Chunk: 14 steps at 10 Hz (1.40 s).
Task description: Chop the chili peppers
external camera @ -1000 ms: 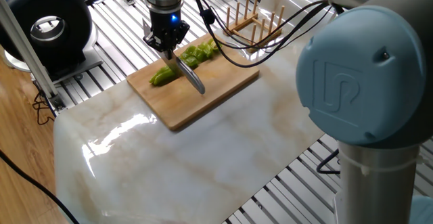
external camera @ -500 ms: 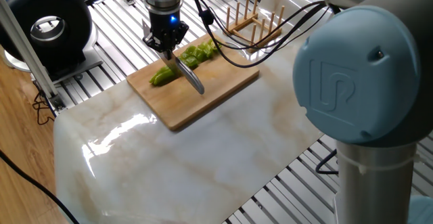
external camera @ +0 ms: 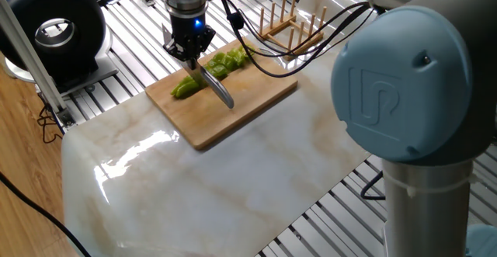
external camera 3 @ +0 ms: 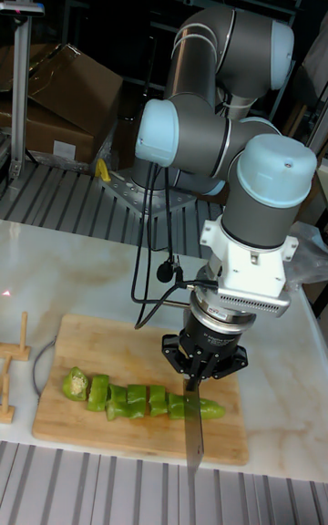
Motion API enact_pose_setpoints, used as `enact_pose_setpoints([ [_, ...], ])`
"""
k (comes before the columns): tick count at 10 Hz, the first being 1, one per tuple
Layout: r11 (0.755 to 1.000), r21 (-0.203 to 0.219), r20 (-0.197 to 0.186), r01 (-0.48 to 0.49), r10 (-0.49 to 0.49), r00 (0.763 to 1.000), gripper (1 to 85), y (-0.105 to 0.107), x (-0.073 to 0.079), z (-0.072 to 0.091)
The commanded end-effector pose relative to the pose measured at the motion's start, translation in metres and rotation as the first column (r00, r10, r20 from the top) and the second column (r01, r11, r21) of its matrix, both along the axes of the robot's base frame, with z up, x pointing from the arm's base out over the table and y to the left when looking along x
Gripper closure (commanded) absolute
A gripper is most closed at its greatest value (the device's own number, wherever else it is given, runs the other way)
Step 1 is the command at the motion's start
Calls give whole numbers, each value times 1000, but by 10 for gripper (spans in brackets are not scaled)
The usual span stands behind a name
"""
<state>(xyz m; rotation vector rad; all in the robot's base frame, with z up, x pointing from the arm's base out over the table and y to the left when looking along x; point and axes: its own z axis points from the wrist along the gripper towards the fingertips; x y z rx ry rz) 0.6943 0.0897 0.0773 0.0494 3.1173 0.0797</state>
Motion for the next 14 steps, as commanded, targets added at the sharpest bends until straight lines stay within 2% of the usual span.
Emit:
enact_pose_setpoints([
  [1,999,33,-2,-20,20,1000,843,1,0,-5],
  [7,998,40,-1,-40,40,999,843,0,14,-22],
  [8,998,40,-9,-48,48,999,843,-2,15,-22],
  [11,991,107,-66,-78,85,994,843,-12,17,-3],
  [12,993,97,-67,-60,66,996,843,-14,19,-6],
  [13,998,55,-50,-31,34,998,843,-13,22,-19],
  [14,998,47,-33,-30,32,999,843,-9,26,-33],
])
